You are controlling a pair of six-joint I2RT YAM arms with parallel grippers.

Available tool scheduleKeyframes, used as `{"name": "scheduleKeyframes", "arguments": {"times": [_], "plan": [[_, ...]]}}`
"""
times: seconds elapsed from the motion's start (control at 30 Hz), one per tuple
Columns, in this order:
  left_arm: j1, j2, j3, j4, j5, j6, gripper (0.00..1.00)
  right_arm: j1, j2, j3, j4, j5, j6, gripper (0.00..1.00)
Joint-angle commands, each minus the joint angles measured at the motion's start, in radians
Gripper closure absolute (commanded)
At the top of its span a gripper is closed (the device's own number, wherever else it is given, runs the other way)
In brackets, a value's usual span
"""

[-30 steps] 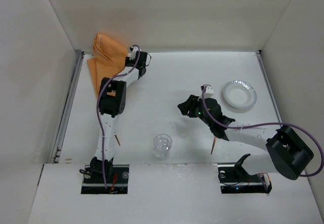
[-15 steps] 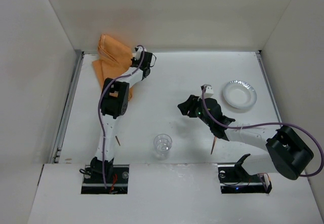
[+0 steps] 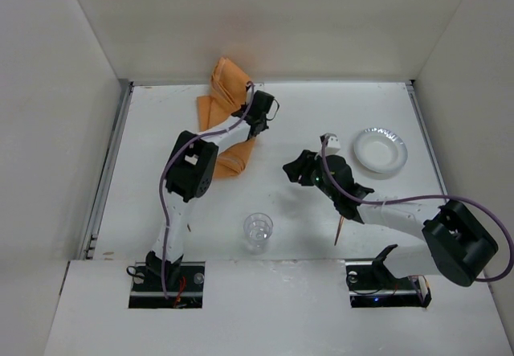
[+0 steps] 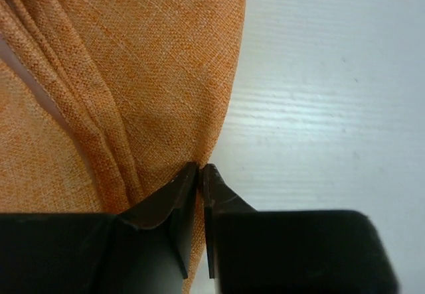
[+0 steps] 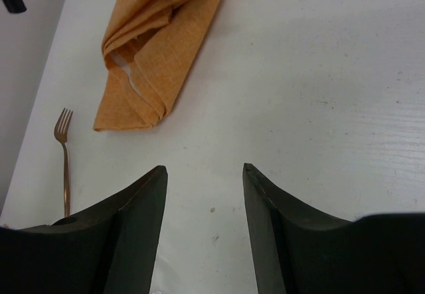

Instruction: Set the dinner table for one person

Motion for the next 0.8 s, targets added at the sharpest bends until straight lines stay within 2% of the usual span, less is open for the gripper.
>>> {"name": "scheduleKeyframes", "arguments": {"times": [0.0,0.1,0.13,0.2,0.27,0.33,0.43,0.57,0.77], "plan": [[-0.025,-0.123,-0.05,0.039,0.043,-0.058,0.9,-0.015,-0.034,0.003,0.067,-0.007,-0.003,0.45],[-0.04,-0.194,-0.1,0.088,0.051,-0.079,0.79,-0.021,-0.036,0.001,0.067,-0.007,-0.003,0.51],[-0.046,-0.226,-0.117,0.105,0.045,-0.083,0.75,-0.025,-0.034,0.001,0.066,-0.018,0.001,0.61],[-0.055,-0.292,-0.154,0.159,0.045,-0.086,0.68,-0.028,-0.034,0.007,0.066,-0.065,0.009,0.74],[-0.06,-0.353,-0.186,0.22,0.052,-0.086,0.62,-0.027,-0.037,0.007,0.075,-0.087,0.015,0.83],[-0.063,-0.418,-0.212,0.261,0.058,-0.087,0.58,-0.027,-0.034,0.007,0.081,-0.09,0.015,0.86],[-0.056,-0.54,-0.312,0.362,0.06,-0.118,0.55,-0.028,-0.022,0.015,0.075,-0.095,0.024,0.86],[-0.022,-0.715,-0.516,0.479,0.051,-0.165,0.55,-0.028,0.027,0.059,0.071,-0.119,0.067,0.77],[0.07,-0.952,-0.907,0.509,-0.037,-0.372,0.54,-0.031,0.206,0.194,0.063,-0.13,0.167,0.53]]}}
